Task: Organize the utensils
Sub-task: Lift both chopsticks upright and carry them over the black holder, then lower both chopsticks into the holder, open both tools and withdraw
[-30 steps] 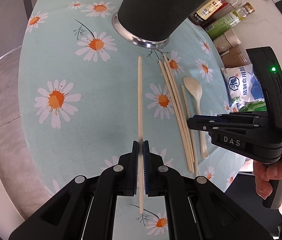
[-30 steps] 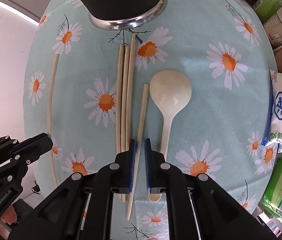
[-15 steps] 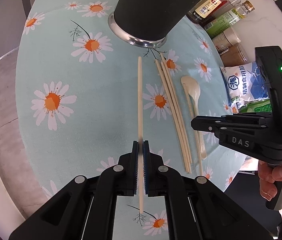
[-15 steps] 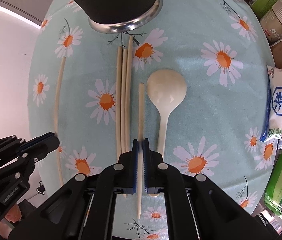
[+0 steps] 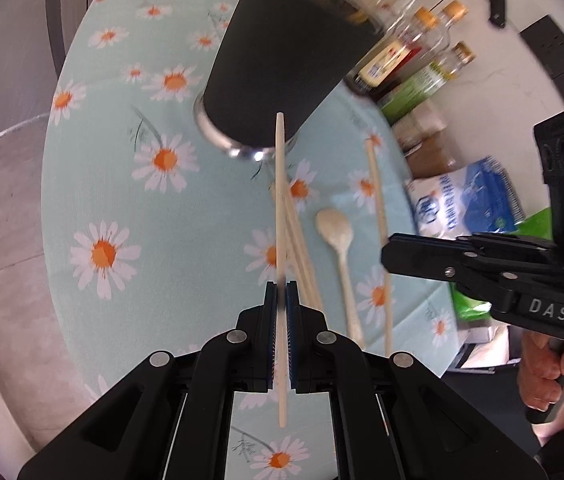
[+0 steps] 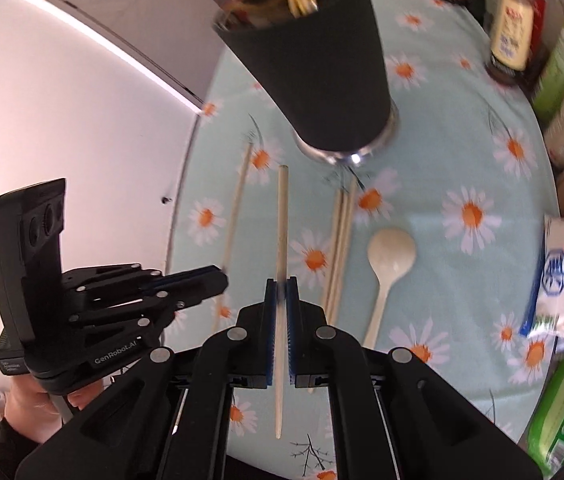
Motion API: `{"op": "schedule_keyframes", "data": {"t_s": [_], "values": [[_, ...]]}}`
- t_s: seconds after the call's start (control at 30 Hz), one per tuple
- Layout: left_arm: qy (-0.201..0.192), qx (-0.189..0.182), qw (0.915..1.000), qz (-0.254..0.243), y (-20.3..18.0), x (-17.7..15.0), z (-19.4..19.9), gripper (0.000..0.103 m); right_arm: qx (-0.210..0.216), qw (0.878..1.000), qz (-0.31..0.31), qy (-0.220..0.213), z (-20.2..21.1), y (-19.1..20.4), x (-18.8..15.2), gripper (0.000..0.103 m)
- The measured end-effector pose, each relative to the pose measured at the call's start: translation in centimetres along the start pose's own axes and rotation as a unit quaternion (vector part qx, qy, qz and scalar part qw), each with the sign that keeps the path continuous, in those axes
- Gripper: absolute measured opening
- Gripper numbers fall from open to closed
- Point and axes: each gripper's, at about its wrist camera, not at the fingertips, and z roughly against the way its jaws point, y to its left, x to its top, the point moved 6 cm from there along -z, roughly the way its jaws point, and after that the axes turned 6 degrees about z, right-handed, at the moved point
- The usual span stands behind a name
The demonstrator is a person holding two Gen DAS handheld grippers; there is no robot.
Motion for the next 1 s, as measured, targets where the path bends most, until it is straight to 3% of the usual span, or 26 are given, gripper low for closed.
{"op": "schedule_keyframes", "data": {"t_s": [0.2, 0.4, 0.63, 0.73, 0.9, 1.0], "values": [[-0.068, -0.026, 0.9973, -0.002, -1.9, 2.2, 3.8, 0.004, 0.038, 0.996, 0.035, -0.069, 3.0, 1.4, 3.3, 0.006], [-0.148, -0.038, 0.9882, -0.008, -3.3, 5.5, 7.7, 0.004, 0.063, 0.985, 0.056, -0.147, 6.2, 1.5, 6.5, 0.006], [-0.24, -0.063, 0.9686, -0.018, -4.6, 10.1, 10.8, 0.004, 0.061, 0.966, 0.064, -0.241, 10.0, 0.5, 10.9, 0.006], [-0.28, -0.058, 0.9575, -0.036, -5.5, 12.2, 11.5, 0.004, 0.054, 0.956, 0.066, -0.281, 11.7, 0.2, 13.0, 0.006], [-0.326, -0.067, 0.9416, -0.047, -6.3, 14.9, 12.1, 0.004, 0.037, 0.947, 0.063, -0.312, 12.8, -0.6, 15.0, 0.006], [-0.337, -0.063, 0.9381, -0.05, -6.5, 16.2, 11.9, 0.004, 0.027, 0.94, 0.064, -0.334, 13.5, -1.0, 15.9, 0.006]]}}
